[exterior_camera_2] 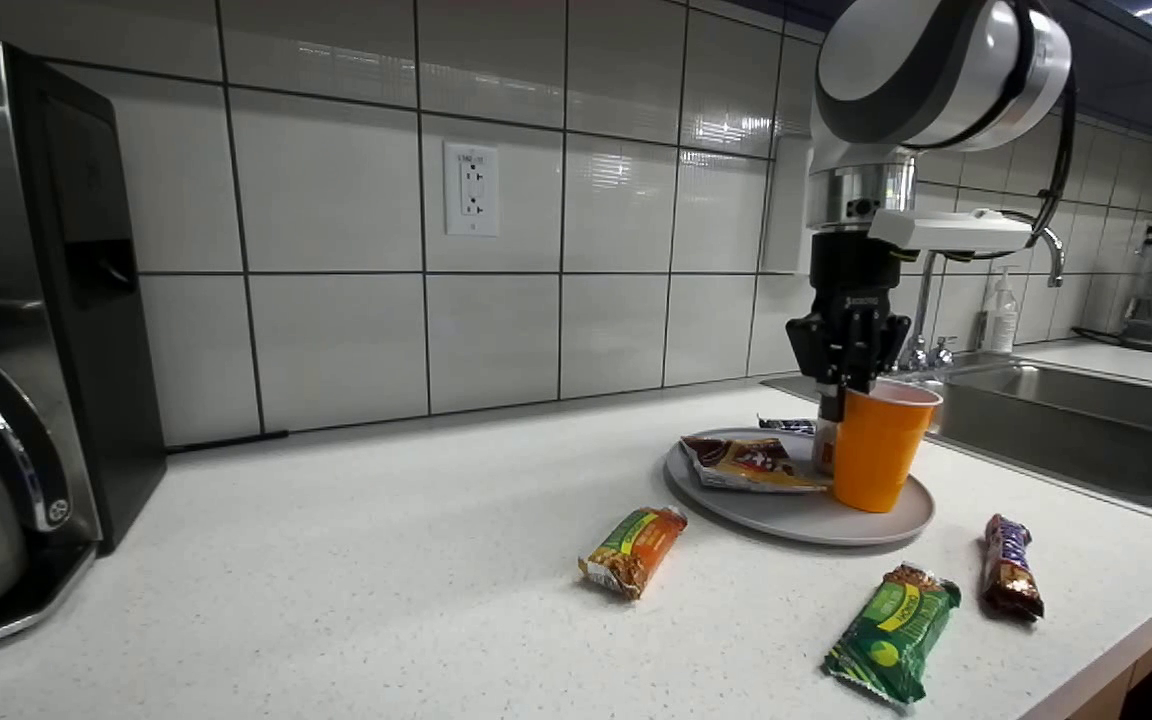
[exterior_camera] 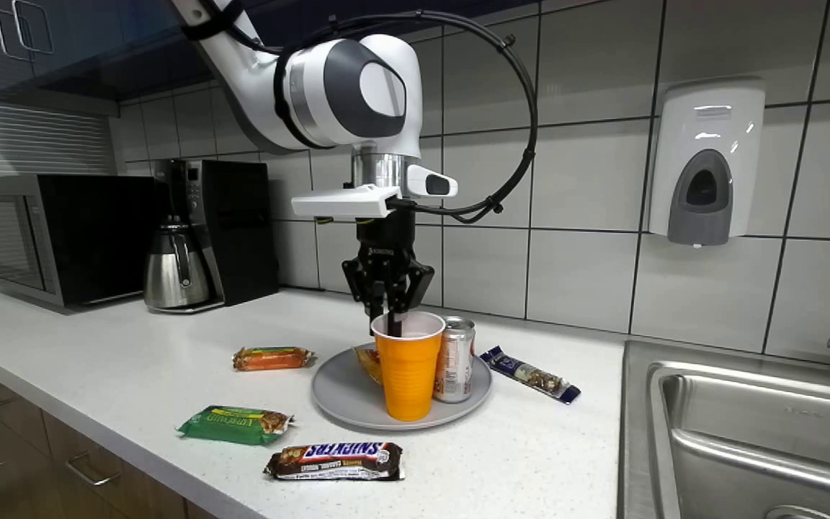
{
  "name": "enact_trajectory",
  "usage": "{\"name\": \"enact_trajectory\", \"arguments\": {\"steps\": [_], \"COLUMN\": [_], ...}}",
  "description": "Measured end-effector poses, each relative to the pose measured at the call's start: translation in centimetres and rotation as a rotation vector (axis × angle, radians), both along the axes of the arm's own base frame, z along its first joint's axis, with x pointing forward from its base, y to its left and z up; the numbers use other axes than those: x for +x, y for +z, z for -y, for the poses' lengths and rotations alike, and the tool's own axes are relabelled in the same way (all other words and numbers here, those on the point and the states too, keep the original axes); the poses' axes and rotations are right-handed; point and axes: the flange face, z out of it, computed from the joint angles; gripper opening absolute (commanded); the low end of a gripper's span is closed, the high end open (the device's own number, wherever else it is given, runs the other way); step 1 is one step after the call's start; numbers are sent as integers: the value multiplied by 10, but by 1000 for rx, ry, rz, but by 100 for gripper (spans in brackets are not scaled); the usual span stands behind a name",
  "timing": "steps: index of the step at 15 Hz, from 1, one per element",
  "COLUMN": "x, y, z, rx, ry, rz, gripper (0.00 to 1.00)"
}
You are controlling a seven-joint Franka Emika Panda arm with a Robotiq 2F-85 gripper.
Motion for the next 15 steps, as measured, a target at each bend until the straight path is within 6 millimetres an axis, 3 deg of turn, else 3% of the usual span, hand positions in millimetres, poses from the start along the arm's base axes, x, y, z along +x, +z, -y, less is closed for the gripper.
{"name": "enact_trajectory", "arguments": {"steps": [8,15], "x": [0,-12], "y": [5,32], "z": [0,-2], "rx": [-5,-3], "ry": [2,2], "rz": [10,55], "gripper": [1,1]}}
